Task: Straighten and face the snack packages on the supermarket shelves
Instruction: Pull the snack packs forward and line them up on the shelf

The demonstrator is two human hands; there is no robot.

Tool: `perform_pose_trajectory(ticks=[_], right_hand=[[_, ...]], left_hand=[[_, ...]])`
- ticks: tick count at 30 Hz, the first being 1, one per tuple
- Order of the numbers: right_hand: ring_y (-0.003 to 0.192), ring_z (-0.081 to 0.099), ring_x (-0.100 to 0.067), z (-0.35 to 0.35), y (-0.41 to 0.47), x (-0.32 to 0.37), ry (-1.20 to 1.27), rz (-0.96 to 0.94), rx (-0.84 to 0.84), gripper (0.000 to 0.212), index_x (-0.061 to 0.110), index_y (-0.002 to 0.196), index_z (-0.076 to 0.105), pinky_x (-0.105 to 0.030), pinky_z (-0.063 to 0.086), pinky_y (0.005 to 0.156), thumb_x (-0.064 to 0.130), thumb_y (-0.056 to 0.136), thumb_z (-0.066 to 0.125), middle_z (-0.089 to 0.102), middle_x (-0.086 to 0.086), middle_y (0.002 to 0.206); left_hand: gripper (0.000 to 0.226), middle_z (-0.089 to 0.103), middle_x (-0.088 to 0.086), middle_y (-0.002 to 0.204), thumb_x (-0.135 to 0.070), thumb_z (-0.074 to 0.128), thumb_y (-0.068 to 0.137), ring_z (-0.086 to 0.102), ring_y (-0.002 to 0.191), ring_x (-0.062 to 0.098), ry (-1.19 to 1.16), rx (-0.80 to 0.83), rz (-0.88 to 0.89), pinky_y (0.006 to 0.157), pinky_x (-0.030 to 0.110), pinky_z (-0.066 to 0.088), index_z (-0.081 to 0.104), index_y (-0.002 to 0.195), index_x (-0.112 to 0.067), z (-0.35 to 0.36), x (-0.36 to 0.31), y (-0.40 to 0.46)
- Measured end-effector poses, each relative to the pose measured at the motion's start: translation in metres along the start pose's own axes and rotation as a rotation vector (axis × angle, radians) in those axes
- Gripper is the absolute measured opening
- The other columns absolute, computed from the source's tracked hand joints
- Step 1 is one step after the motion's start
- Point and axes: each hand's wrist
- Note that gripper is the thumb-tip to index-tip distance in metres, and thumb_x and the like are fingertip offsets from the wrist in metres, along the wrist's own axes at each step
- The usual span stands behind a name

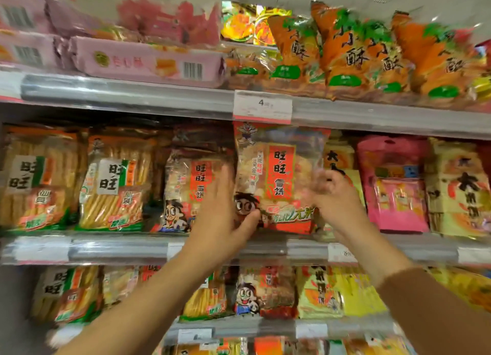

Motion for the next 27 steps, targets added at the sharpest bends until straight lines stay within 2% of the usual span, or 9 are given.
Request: perform_pose_trajectory(ticks=[3,5,13,16,19,21,22,24,27], right_hand=[[0.084,0.064,-0.017,-0.007,0.022,-0.005,-0.121,-0.021,-0.046,0.038,0.028,0.101,0.056,-0.035,0.053,0.072,0.01,0.076,0.079,0.066,0.008,0.094],[0.082,0.064,-0.018,-0.002,0.027,-0.011,-0.194,-0.051,-0.045,0.039,0.022,0.11,0.056,-0.034,0.05,0.071,0.011,0.077,0.076,0.068,0.004,0.095],[0.064,0.055,-0.005,0.037,0.019,-0.029,-0.572,-0.039,0.011,0.034,0.019,0.123,0.045,-0.017,0.03,0.044,0.035,0.095,0.055,0.062,0.007,0.097],[0.098,0.065,-0.023,0.042,0.012,-0.036,-0.503,-0.073,0.015,0.065,0.014,0.152,0.02,-0.022,0.044,0.06,0.037,0.099,0.048,0.058,-0.006,0.132],[0.096,0.066,-0.031,0.042,0.002,-0.039,-0.611,-0.121,0.011,0.073,0.011,0.154,0.008,-0.029,0.044,0.06,0.038,0.099,0.048,0.057,-0.016,0.133],[0.115,0.057,-0.032,0.044,-0.005,-0.041,-0.676,-0.18,0.042,0.078,0.011,0.155,0.003,-0.031,0.049,0.08,0.036,0.098,0.051,0.036,-0.019,0.15],[0.133,0.042,-0.031,0.046,-0.009,-0.042,-0.692,-0.222,0.051,0.079,0.013,0.155,0.001,-0.03,0.038,0.1,0.035,0.098,0.051,0.017,-0.014,0.159],[0.148,0.007,-0.026,0.051,-0.019,-0.045,-0.748,-0.335,0.018,0.072,0.018,0.155,0.006,-0.026,0.007,0.109,0.032,0.098,0.049,-0.007,-0.005,0.162],[0.148,-0.003,-0.022,0.065,-0.041,-0.05,-0.767,-0.537,0.043,0.058,0.021,0.153,0.022,-0.037,-0.001,0.115,0.027,0.099,0.046,-0.001,-0.005,0.163]], left_hand=[[0.076,0.01,0.015,0.162,-0.053,0.053,0.09,0.011,0.148,0.037,0.433,0.117,0.072,0.118,0.047,0.013,0.025,0.153,-0.022,0.005,0.021,-0.015],[0.072,-0.009,0.009,0.164,-0.065,0.037,0.092,-0.01,0.149,0.037,0.606,0.272,-0.027,0.119,0.055,0.004,0.016,0.154,-0.034,0.008,0.04,-0.025],[0.074,-0.025,-0.006,0.158,-0.075,0.025,0.089,-0.021,0.147,0.031,0.715,0.324,-0.117,0.119,0.059,0.005,-0.001,0.152,-0.046,0.001,0.082,-0.036],[0.073,-0.028,-0.007,0.155,-0.074,0.024,0.089,-0.025,0.144,0.03,0.716,0.302,-0.117,0.119,0.059,0.003,0.001,0.152,-0.045,0.005,0.086,-0.038],[0.072,-0.028,-0.006,0.155,-0.073,0.022,0.09,-0.023,0.146,0.03,0.738,0.3,-0.122,0.119,0.058,0.003,0.0,0.152,-0.044,0.008,0.088,-0.04],[0.071,-0.025,-0.007,0.156,-0.072,0.025,0.09,-0.02,0.147,0.03,0.731,0.287,-0.117,0.118,0.058,0.004,0.005,0.152,-0.044,0.009,0.09,-0.04],[0.071,-0.023,-0.008,0.156,-0.072,0.026,0.09,-0.019,0.147,0.029,0.728,0.28,-0.116,0.117,0.058,0.004,0.007,0.152,-0.043,0.009,0.09,-0.04],[0.071,-0.021,-0.008,0.156,-0.073,0.021,0.09,-0.021,0.145,0.028,0.725,0.272,-0.109,0.116,0.058,0.003,0.01,0.153,-0.043,0.01,0.092,-0.04],[0.08,-0.022,-0.007,0.156,-0.079,-0.004,0.081,-0.024,0.143,0.027,0.708,0.282,-0.087,0.116,0.058,0.001,0.006,0.152,-0.044,0.009,0.094,-0.042]])
Point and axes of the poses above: each hand's wrist, its own y-axis towards the middle knuckle, its own z-axis out of the palm, x = y × z
